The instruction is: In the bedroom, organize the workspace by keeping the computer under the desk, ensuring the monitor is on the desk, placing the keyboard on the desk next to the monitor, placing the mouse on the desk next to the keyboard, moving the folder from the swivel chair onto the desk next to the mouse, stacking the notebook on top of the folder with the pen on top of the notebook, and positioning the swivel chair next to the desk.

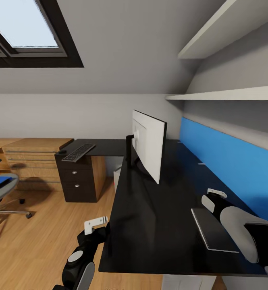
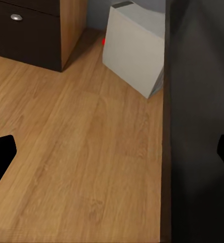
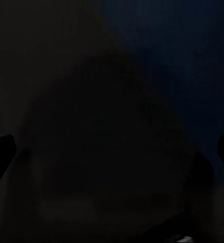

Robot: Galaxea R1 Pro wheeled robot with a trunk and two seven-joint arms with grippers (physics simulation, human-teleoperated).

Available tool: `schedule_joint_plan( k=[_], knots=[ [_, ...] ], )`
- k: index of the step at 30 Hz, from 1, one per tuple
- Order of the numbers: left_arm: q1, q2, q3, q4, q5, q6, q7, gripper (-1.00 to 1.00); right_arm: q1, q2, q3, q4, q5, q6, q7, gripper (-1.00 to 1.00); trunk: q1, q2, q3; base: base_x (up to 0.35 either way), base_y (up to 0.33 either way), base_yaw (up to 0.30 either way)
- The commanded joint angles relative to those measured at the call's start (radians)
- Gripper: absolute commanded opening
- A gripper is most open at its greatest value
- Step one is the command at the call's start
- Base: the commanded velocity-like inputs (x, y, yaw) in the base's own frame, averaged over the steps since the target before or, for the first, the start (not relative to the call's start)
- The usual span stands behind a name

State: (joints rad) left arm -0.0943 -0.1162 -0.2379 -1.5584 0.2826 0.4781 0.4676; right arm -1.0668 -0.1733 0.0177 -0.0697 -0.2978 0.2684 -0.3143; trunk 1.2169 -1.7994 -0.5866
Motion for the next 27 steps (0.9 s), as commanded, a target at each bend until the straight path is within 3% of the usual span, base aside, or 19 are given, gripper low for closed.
schedule_joint_plan(
  k=[1,13,20,27],
  knots=[
    [-0.001,0.000,-0.001,-0.001,0.010,0.002,0.009,1.00,0.000,0.000,0.002,-0.002,-0.005,0.007,-0.004,1.00,0.000,-0.001,-0.001,-0.121,0.000,0.000],
    [-0.001,0.001,-0.001,-0.001,0.010,0.002,0.009,1.00,0.000,0.005,0.003,-0.001,-0.004,0.007,-0.003,1.00,0.000,-0.001,-0.001,-0.181,0.000,0.000],
    [0.000,0.001,-0.001,-0.002,0.010,0.002,0.009,1.00,-0.001,0.009,0.002,-0.001,0.034,0.008,-0.004,1.00,0.000,-0.001,-0.001,-0.244,0.000,0.000],
    [0.000,0.001,-0.001,-0.002,0.010,0.002,0.009,1.00,0.000,0.009,0.002,-0.001,0.041,0.008,-0.005,1.00,0.000,-0.001,-0.001,-0.233,0.000,0.000]
  ],
)
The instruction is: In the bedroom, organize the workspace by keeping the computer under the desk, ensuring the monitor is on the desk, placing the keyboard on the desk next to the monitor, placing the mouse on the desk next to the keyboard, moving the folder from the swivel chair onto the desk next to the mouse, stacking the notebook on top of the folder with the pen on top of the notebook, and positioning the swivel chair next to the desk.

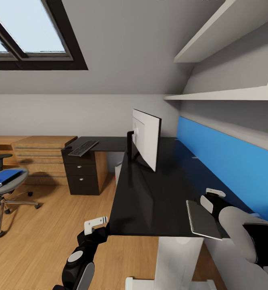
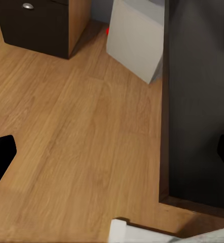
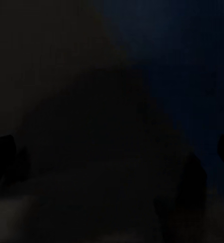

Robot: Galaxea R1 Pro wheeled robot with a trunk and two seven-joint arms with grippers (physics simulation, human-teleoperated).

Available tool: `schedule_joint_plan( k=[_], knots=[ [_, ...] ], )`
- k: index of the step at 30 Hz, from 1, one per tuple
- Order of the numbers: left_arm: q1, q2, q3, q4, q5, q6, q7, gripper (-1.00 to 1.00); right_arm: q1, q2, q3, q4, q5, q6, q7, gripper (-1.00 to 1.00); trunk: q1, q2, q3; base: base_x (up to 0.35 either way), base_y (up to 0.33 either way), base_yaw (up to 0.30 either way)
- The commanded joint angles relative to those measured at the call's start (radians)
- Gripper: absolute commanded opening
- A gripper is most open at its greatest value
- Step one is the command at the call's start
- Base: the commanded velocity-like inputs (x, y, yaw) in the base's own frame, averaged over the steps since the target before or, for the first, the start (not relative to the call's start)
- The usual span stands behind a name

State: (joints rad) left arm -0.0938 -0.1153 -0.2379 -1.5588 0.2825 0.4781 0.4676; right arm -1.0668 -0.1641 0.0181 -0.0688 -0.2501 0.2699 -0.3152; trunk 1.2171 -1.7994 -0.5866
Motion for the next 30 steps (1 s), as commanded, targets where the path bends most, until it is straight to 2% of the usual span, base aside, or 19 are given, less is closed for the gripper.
schedule_joint_plan(
  k=[1,11,25,30],
  knots=[
    [-0.001,0.000,-0.001,-0.001,0.011,0.002,0.009,1.00,0.000,0.000,0.002,-0.002,-0.007,0.006,-0.004,1.00,0.000,-0.001,-0.001,-0.211,0.000,0.000],
    [-0.001,0.000,-0.001,-0.001,0.011,0.002,0.009,1.00,0.000,0.000,0.002,-0.002,-0.006,0.005,-0.004,1.00,0.000,-0.001,-0.001,-0.236,0.000,0.000],
    [-0.001,0.000,-0.001,0.000,0.011,0.002,0.009,1.00,0.000,0.000,0.000,-0.003,-0.006,0.002,-0.003,1.00,0.000,-0.001,-0.001,-0.025,0.000,0.000],
    [-0.001,0.000,-0.001,0.000,0.011,0.002,0.009,1.00,-0.001,0.000,0.000,-0.004,-0.007,-0.017,-0.002,1.00,-0.020,0.034,0.015,0.000,0.000,0.000]
  ],
)
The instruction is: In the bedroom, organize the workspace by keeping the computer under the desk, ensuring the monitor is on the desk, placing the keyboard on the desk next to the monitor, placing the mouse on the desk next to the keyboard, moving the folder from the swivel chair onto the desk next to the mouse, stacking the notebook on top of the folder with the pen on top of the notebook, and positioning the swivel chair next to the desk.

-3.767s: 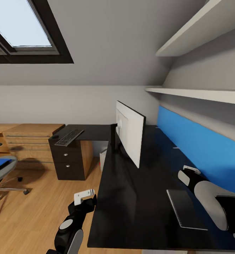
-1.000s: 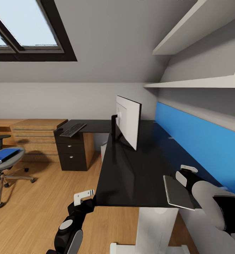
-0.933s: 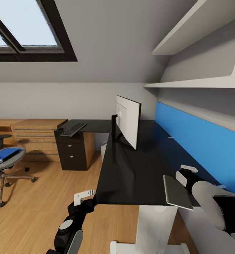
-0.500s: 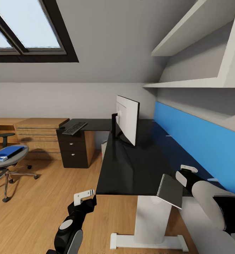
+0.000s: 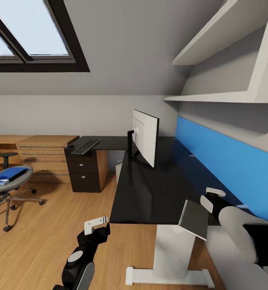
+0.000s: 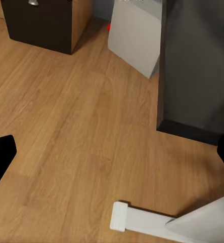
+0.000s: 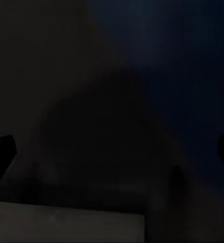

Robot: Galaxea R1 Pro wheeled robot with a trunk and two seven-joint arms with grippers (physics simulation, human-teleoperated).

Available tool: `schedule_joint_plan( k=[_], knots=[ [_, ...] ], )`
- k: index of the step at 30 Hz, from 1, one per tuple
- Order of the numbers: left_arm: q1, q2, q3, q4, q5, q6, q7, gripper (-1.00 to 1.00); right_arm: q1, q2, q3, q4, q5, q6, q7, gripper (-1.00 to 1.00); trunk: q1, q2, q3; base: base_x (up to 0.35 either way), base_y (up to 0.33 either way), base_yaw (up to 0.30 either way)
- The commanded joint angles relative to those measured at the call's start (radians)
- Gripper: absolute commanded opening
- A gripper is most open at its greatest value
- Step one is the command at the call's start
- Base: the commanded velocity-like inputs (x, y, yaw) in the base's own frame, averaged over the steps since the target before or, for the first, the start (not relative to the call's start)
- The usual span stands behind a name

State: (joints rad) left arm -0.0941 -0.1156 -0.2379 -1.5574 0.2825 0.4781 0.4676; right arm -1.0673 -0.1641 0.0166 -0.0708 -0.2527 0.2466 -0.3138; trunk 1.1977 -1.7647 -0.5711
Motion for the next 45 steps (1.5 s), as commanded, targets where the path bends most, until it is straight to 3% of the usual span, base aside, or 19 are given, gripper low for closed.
schedule_joint_plan(
  k=[1,10,14,25,29,32,34,37,41,45],
  knots=[
    [-0.001,0.000,-0.001,-0.001,0.011,0.002,0.009,1.00,0.000,0.000,0.002,-0.002,-0.005,-0.002,-0.003,1.00,-0.004,0.007,0.002,0.000,0.000,0.000],
    [-0.001,-0.001,-0.001,0.000,0.012,0.002,0.009,1.00,0.000,0.004,-0.002,-0.003,-0.011,-0.170,0.000,1.00,-0.039,0.070,0.030,0.000,0.000,0.000],
    [0.000,-0.001,-0.001,0.000,0.012,0.002,0.009,1.00,0.000,0.004,-0.003,-0.004,-0.013,-0.202,-0.001,1.00,-0.054,0.098,0.043,0.000,0.000,0.000],
    [-0.001,-0.001,-0.002,0.011,0.010,0.002,0.009,1.00,0.000,0.008,-0.007,-0.057,-0.018,-0.207,-0.002,1.00,-0.096,0.175,0.077,0.000,0.000,0.000],
    [-0.001,-0.001,-0.003,0.015,0.009,0.002,0.009,1.00,0.000,0.009,-0.009,-0.110,-0.024,-0.093,-0.001,1.00,-0.111,0.203,0.090,0.000,0.000,0.000],
    [-0.001,-0.001,-0.004,0.016,0.009,0.003,0.009,1.00,0.017,0.008,-0.011,-0.212,-0.047,0.041,0.015,1.00,-0.111,0.203,0.090,0.000,0.000,0.000],
    [-0.001,-0.001,-0.004,0.017,0.009,0.003,0.009,1.00,0.044,0.007,-0.011,-0.271,-0.059,0.071,0.025,1.00,-0.111,0.203,0.090,0.000,0.000,0.000],
    [-0.001,-0.001,-0.004,0.021,0.009,0.002,0.009,1.00,0.199,0.005,-0.012,-0.575,-0.082,0.167,0.038,1.00,-0.111,0.203,0.090,0.000,0.000,0.000],
    [-0.001,-0.001,-0.004,0.022,0.008,0.002,0.009,1.00,0.367,0.009,-0.011,-0.886,-0.095,0.287,0.037,1.00,-0.111,0.203,0.090,0.000,0.000,0.000],
    [-0.001,-0.001,-0.004,0.022,0.008,0.002,0.009,1.00,0.456,0.010,-0.011,-1.052,-0.120,0.351,0.036,1.00,-0.111,0.203,0.090,0.000,0.000,0.000]
  ],
)
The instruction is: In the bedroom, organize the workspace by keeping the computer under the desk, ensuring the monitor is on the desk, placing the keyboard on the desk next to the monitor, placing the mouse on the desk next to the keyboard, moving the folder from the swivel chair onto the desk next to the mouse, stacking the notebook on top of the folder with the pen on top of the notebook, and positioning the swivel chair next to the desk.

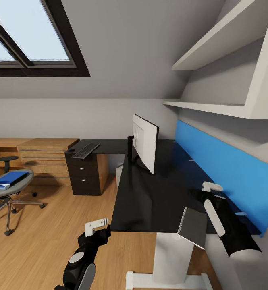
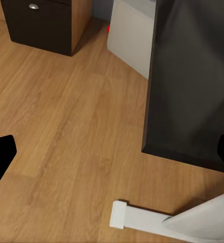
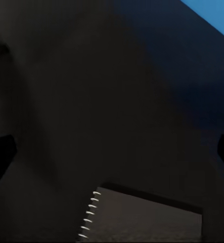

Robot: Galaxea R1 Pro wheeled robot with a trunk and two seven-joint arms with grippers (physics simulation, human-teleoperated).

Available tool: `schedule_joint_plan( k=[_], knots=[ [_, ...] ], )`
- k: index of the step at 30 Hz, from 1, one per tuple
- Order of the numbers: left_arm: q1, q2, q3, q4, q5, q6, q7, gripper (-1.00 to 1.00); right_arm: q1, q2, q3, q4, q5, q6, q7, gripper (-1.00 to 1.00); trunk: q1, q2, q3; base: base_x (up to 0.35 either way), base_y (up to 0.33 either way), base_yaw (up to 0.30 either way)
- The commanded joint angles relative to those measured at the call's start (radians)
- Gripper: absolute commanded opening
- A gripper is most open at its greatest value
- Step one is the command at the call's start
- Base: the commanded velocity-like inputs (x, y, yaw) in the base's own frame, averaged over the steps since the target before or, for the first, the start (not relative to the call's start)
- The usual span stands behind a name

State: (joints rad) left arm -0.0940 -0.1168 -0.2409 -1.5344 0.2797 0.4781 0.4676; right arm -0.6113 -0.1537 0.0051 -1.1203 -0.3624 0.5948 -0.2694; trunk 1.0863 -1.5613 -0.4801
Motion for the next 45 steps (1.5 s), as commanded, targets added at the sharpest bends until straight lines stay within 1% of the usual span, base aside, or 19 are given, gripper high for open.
schedule_joint_plan(
  k=[1,2,3,5,6,8,9,12,13,26,30,31,32,34,35,36,38,41,45],
  knots=[
    [-0.001,0.000,-0.002,-0.001,0.010,0.002,0.010,1.00,0.010,0.000,0.001,-0.021,-0.019,0.014,-0.008,1.00,0.000,-0.001,-0.001,0.000,0.000,0.000],
    [-0.001,0.000,-0.002,-0.001,0.011,0.002,0.010,1.00,0.017,0.000,0.001,-0.035,-0.029,0.025,-0.008,1.00,0.000,-0.001,-0.001,0.000,0.000,0.000],
    [-0.001,0.000,-0.002,-0.001,0.011,0.002,0.010,1.00,0.028,0.000,0.001,-0.056,-0.051,0.044,-0.008,1.00,0.000,-0.001,-0.001,0.000,0.000,0.000],
    [-0.001,0.000,-0.002,-0.001,0.011,0.002,0.010,1.00,0.036,0.000,0.001,-0.070,-0.075,0.057,-0.008,1.00,0.000,-0.001,-0.001,0.000,0.000,0.000],
    [-0.001,0.001,-0.002,-0.001,0.011,0.001,0.010,1.00,0.040,0.000,0.001,-0.080,-0.099,0.066,-0.008,1.00,0.000,-0.001,-0.001,-0.009,0.000,0.000],
    [-0.001,0.000,-0.002,-0.001,0.010,0.001,0.010,1.00,0.043,0.000,0.000,-0.086,-0.124,0.071,-0.008,1.00,0.000,-0.001,-0.001,-0.050,0.000,0.000],
    [-0.001,0.001,-0.002,-0.001,0.010,0.001,0.010,1.00,0.048,-0.004,-0.003,-0.094,-0.235,0.081,-0.008,1.00,0.000,-0.001,-0.001,-0.288,0.000,0.000],
    [-0.001,0.001,0.000,-0.001,0.011,0.001,0.010,1.00,0.049,-0.006,-0.006,-0.095,-0.271,0.083,-0.008,1.00,0.000,-0.001,-0.001,-0.309,0.000,0.000],
    [-0.001,0.002,0.000,-0.001,0.011,0.002,0.010,1.00,0.050,-0.006,-0.013,-0.092,-0.286,0.085,-0.008,1.00,0.000,-0.001,-0.001,-0.331,0.000,0.000],
    [-0.001,0.002,0.001,-0.001,0.011,0.001,0.010,1.00,0.050,-0.007,-0.027,-0.085,-0.290,0.082,-0.007,1.00,0.000,-0.001,-0.001,-0.332,0.000,0.000],
    [-0.001,0.002,0.002,-0.001,0.012,0.001,0.010,1.00,0.051,-0.007,-0.032,-0.079,-0.293,0.079,-0.005,1.00,0.000,-0.001,-0.001,-0.226,0.000,0.000],
    [-0.001,0.001,0.011,-0.008,0.013,-0.001,0.010,1.00,0.051,-0.006,-0.101,-0.076,-0.367,0.081,-0.003,1.00,0.000,-0.001,-0.001,-0.018,0.000,0.000],
    [-0.001,0.001,0.021,-0.009,0.013,-0.002,0.010,1.00,0.051,-0.006,-0.109,-0.076,-0.388,0.083,-0.003,1.00,0.000,-0.001,-0.001,-0.012,0.000,0.000],
    [-0.001,0.000,0.034,-0.010,0.013,-0.002,0.011,1.00,0.051,-0.007,-0.115,-0.076,-0.402,0.084,-0.003,1.00,0.008,-0.015,-0.007,-0.008,0.000,0.000],
    [-0.001,-0.001,0.048,-0.011,0.014,-0.002,0.011,1.00,0.052,-0.008,-0.119,-0.075,-0.411,0.086,-0.003,1.00,0.011,-0.022,-0.011,-0.005,0.000,0.000],
    [-0.001,-0.004,0.083,-0.010,0.014,-0.003,0.011,1.00,0.054,-0.006,-0.178,0.014,-0.468,0.081,0.020,1.00,0.015,-0.029,-0.014,0.000,0.000,0.000],
    [-0.001,-0.004,0.084,-0.008,0.014,-0.003,0.011,1.00,0.054,-0.006,-0.205,0.062,-0.507,0.080,0.057,1.00,0.023,-0.043,-0.020,0.000,0.000,0.000],
    [-0.001,-0.004,0.084,-0.007,0.013,-0.003,0.011,1.00,0.054,-0.008,-0.221,0.097,-0.531,0.078,0.100,1.00,0.034,-0.064,-0.029,0.000,0.000,0.000],
    [-0.001,-0.004,0.084,-0.006,0.013,-0.003,0.011,1.00,0.054,-0.009,-0.229,0.119,-0.543,0.077,0.132,1.00,0.050,-0.092,-0.042,0.000,0.000,0.000]
  ],
)
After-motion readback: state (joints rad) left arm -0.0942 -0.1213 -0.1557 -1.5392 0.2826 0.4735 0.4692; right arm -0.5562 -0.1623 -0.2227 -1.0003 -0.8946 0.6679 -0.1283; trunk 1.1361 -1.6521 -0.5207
